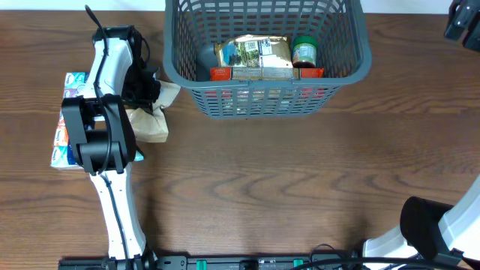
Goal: Pack container
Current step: 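Carry the beige pouch with the left gripper into the basket and release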
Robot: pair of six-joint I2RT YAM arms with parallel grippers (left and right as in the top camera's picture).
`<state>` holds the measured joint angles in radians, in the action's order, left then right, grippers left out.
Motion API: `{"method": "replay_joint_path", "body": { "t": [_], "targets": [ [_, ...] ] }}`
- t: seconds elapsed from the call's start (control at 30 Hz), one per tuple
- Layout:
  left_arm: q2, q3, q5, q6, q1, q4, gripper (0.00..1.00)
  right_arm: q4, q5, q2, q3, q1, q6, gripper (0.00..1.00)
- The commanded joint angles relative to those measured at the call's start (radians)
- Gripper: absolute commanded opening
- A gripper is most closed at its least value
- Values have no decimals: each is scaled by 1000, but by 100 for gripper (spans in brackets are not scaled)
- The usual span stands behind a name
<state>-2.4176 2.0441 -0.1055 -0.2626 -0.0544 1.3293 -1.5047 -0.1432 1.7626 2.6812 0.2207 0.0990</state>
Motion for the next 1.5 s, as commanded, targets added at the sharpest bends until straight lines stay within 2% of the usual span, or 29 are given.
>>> {"method": "replay_joint_path", "body": {
  "t": [0.0,0.3,0.67,0.8,0.93,1.03,1.17,1.33,1.47],
  "targets": [
    [58,31,-26,2,-1,30,6,-11,-15,0,-1,8,13,99],
    [393,36,24,3,-3,53,6,-11,-14,0,-1,10,12,99],
    [760,36,72,-6,12,-39,6,-26,-18,0,-1,17,-3,99],
    [807,36,60,-117,77,-115,6,-26,-18,0,-1,16,-3,99],
    [811,36,35,-333,201,-196,5,-26,-18,0,-1,17,-3,99],
    [808,36,38,-496,307,-317,6,-26,-18,-3,-1,23,16,99],
    [788,36,38,-703,431,-561,6,-27,-14,-4,-1,62,89,99],
    [700,36,-2,-740,505,-802,6,-54,33,-5,-1,97,88,100],
    [569,36,-31,-739,512,-814,6,-69,31,-5,-1,100,87,99]
  ]
}}
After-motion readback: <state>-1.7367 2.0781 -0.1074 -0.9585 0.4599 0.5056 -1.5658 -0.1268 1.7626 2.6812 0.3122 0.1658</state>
